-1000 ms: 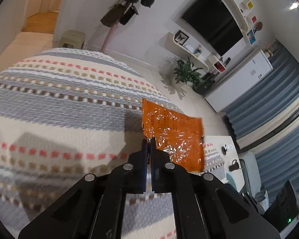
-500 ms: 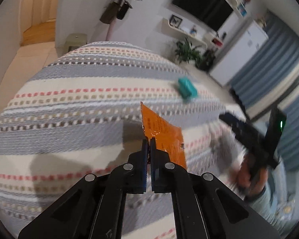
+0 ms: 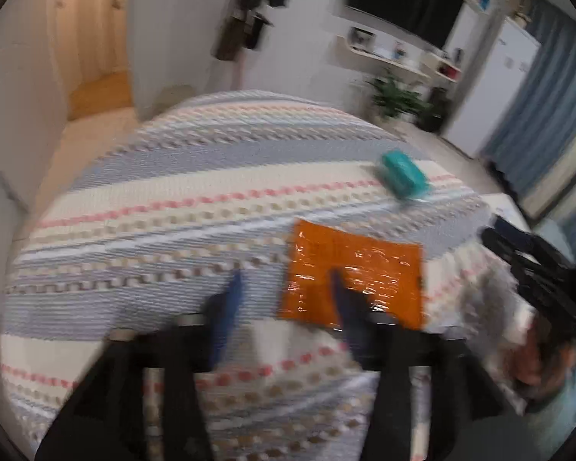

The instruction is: Collect trash

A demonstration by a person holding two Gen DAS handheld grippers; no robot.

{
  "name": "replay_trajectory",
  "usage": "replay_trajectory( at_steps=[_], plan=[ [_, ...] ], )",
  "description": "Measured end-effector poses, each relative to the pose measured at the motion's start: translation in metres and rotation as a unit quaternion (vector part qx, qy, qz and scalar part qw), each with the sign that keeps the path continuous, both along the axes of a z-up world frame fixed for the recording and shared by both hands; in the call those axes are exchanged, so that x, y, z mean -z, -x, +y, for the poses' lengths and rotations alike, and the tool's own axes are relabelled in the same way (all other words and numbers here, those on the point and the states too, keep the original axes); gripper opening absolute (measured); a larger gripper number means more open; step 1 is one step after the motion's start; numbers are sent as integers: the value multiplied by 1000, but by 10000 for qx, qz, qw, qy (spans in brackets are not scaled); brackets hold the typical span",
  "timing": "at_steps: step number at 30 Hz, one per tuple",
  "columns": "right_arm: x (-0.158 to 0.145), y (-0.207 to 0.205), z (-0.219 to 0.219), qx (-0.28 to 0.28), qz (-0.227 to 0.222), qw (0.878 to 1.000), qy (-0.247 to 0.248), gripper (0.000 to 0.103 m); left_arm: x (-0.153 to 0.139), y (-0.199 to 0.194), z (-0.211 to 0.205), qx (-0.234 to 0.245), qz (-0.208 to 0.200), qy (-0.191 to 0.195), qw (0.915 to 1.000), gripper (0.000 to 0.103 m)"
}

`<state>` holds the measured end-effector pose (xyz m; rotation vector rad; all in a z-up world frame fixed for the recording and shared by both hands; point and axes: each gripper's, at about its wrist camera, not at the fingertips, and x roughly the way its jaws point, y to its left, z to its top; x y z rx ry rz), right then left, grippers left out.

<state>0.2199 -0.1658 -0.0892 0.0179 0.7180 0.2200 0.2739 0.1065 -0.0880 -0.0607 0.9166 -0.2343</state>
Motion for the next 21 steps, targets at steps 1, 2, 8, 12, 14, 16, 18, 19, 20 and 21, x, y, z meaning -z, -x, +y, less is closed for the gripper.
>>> replay_trajectory(
  at_steps=[1,2,8,12,14,16,18,19,20,21],
  plan=[
    [-1,0,0,0,-4,10000,-12,51,-2,3,0,-85,-97,-100,9999,54],
    [-1,0,-1,-3,-11,10000,-32,52,-5,9,1,-135,-183,-133,9997,54],
    [-1,0,-2,53,-20,10000,-80,56,-21,36,-29,401,-494,154,9979,73],
    [-1,1,-5,70,-14,9999,-133,58,0,26,-61,602,-37,133,9981,81],
    [-2,1,-5,56,-9,9999,-154,60,12,24,-69,551,126,-48,9984,81],
    [-2,1,-5,44,-7,9999,-165,61,17,26,-74,597,110,-183,9980,89],
    [-2,0,-5,39,-11,9999,-164,62,19,28,-77,660,103,-256,9974,93],
    [-2,0,-5,40,-10,9999,-163,62,20,28,-78,667,88,-305,9973,94],
    [-2,0,-5,44,-13,9999,-159,62,20,28,-79,646,61,-329,9974,93],
    [-2,0,-5,49,-16,9999,-155,62,20,28,-79,613,37,-339,9975,93]
  ],
)
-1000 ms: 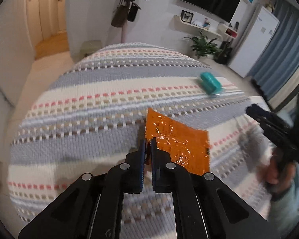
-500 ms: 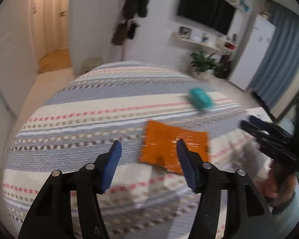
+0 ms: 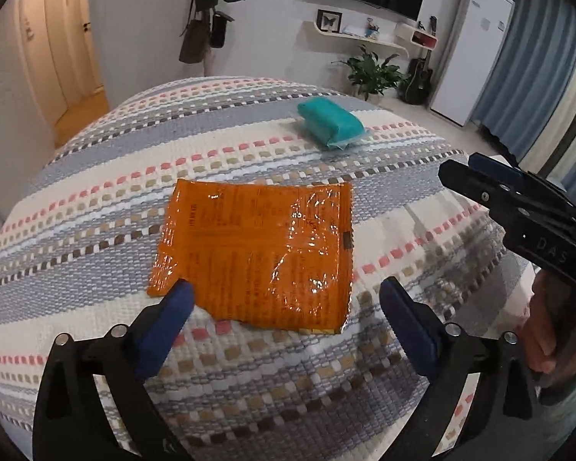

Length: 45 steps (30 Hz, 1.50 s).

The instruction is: Collect trash

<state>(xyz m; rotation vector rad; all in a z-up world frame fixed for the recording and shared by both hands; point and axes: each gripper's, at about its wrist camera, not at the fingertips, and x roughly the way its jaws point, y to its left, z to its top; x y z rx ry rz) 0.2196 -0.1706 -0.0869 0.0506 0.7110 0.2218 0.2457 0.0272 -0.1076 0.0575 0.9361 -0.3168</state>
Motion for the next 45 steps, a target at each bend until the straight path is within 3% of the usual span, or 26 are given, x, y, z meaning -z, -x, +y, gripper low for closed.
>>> replay_trajectory(
  at_steps=[2,4,8,11,13,14,16,21,27,32,40,45],
  plan=[
    [0,0,0,5,8,10000,2,63,0,-1,-3,-99,-88,-177,9998,86],
    [0,-1,1,-10,43,10000,19,64,0,-1,-7,-165,-220,-487,9984,72],
    [3,-6,9,-187,242,9994,132,64,-3,1,-2,-246,-453,-571,9970,51],
    [1,-12,20,-404,430,9979,271,64,-7,1,10,-395,-516,-307,9974,31],
    [-7,-16,30,-519,375,9974,342,64,-8,-1,19,-419,-487,10,9979,9],
    [-12,-19,35,-578,332,9972,344,66,-9,0,23,-419,-455,143,9980,5],
    [-19,-29,46,-638,299,9969,353,77,-11,1,31,-540,-503,325,9967,5],
    [-10,-65,66,-544,362,9967,477,77,-16,12,37,-735,-792,514,9928,5],
    [2,-97,69,-367,564,9975,221,76,-19,15,44,-892,-881,737,9894,5],
    [11,-106,73,-465,769,9959,144,48,-19,23,43,-857,-897,708,9897,5],
    [1,-88,59,-448,500,9976,-155,39,-29,30,35,-726,-1140,824,9874,5],
    [-23,-47,30,-254,148,9994,-189,38,-53,47,28,-502,-1397,1062,9832,5]
  ],
)
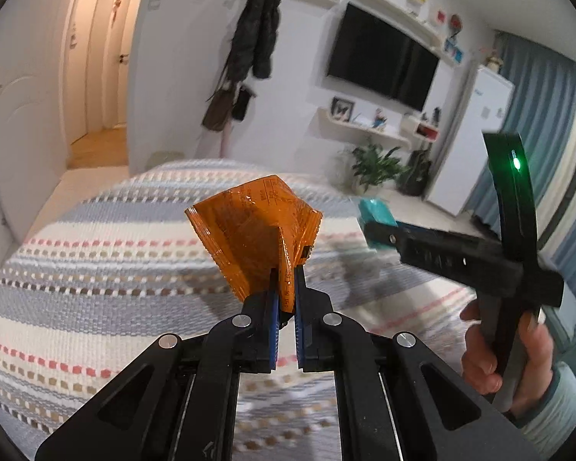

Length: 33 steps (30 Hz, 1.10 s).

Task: Collect trash
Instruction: 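Grasp the teal packet with the right gripper while the left gripper holds the wrapper, then carry wrapper and teal packet over the blue basket and open both grippers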

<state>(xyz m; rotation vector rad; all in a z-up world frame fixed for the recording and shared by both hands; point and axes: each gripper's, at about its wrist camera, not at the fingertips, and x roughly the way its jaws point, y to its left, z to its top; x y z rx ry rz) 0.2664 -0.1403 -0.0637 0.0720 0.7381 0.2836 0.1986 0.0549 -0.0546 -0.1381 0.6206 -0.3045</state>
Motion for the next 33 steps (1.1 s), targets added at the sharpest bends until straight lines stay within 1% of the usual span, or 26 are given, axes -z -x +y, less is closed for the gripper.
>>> replay_trajectory(
  at_steps=[4,8,11,15,16,19,21,24,28,32,33],
  plan=[
    [-30,45,-37,372,-585,9971,304,38,-26,23,-27,356,-242,85,9990,5],
    [-54,88,-85,807,-949,9914,392,38,-45,42,-69,767,-461,30,9960,5],
    [-64,118,-128,1166,-1081,9868,305,38,-56,53,-107,1107,-546,-27,9923,5],
    [-61,148,-174,1735,-1080,9779,432,38,-58,63,-160,1566,-546,-86,9861,5],
    [-57,154,-187,1887,-1028,9756,445,38,-57,65,-177,1711,-499,-87,9840,5],
    [-40,167,-223,2258,-784,9702,388,38,-48,67,-209,2009,-350,-113,9789,5],
    [-27,174,-241,2408,-600,9684,264,38,-37,66,-233,2241,-180,-126,9743,5],
    [-1,178,-267,2632,-195,9645,13,38,-21,61,-267,2505,68,-160,9680,5],
    [29,182,-287,2786,241,9600,-125,39,4,55,-303,2775,408,-217,9596,5],
    [52,179,-295,2896,629,9549,-191,41,24,44,-321,2911,650,-314,9540,5],
    [58,179,-298,2936,727,9529,-210,41,29,42,-325,2941,713,-352,9525,7]
  ],
)
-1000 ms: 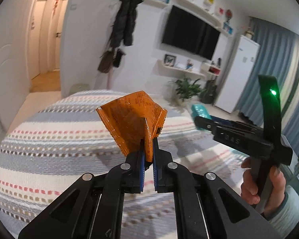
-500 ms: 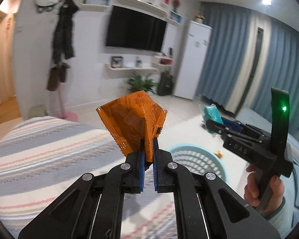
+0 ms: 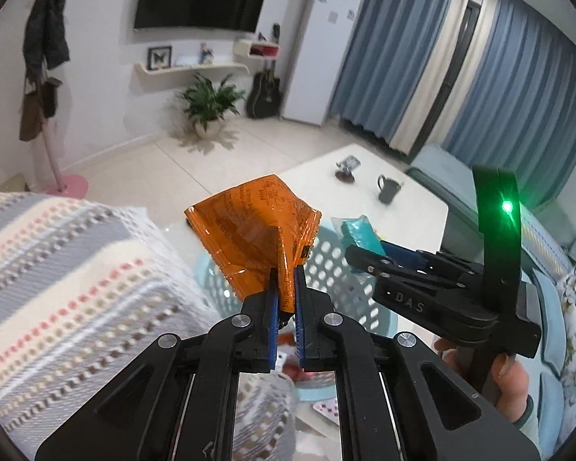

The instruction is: Collect trash

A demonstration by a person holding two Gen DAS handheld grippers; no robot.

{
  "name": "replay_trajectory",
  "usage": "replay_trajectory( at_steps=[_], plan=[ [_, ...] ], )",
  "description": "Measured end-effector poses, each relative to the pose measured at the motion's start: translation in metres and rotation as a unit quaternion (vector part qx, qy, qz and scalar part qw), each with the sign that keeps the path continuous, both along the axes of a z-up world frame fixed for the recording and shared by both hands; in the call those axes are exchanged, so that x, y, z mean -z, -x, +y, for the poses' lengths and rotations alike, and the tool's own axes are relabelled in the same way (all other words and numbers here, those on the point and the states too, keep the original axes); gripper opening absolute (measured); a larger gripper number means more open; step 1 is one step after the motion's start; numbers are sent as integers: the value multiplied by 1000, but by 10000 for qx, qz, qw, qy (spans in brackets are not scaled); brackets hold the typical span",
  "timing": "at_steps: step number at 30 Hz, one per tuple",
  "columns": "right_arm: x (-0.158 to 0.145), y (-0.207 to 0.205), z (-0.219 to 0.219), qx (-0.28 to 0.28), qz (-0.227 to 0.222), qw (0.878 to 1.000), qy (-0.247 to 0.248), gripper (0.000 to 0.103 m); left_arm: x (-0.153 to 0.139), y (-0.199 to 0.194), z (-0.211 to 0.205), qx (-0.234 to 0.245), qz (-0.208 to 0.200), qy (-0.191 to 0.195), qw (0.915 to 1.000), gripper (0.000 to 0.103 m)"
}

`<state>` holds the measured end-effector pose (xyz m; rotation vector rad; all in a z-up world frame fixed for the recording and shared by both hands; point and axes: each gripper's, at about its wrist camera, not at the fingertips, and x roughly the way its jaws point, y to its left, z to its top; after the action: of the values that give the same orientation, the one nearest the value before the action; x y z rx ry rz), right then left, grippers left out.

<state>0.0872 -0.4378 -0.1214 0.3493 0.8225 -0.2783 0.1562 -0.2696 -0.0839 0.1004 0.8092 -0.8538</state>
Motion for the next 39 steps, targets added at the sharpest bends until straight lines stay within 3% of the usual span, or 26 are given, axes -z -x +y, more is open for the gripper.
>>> replay_trajectory(
  at_steps=[2,4,7,18,24,31,35,39],
  plan=[
    [5,-3,-4,79,94,9999,-65,43,8,-4,-5,26,65,-76,9999,14],
    [9,-2,-9,126,117,9997,-198,45,11,-6,-6,19,63,-119,9999,28],
    [11,2,-15,199,117,9991,-369,55,13,-5,-8,-1,44,-152,9999,35],
    [-6,7,-5,96,46,9991,-400,55,4,4,24,-208,-16,52,9998,56],
    [-19,12,7,77,-72,9994,-319,56,-8,-6,18,-347,-211,-3,9992,55],
    [-21,17,9,71,-53,9996,-249,56,1,-20,34,-620,32,61,9981,55],
    [-35,19,20,-44,-298,9995,-91,56,-11,-8,59,-947,-342,170,9948,62],
    [-60,29,43,-217,-768,9966,202,61,-34,16,91,-1388,-920,345,9854,78]
  ],
)
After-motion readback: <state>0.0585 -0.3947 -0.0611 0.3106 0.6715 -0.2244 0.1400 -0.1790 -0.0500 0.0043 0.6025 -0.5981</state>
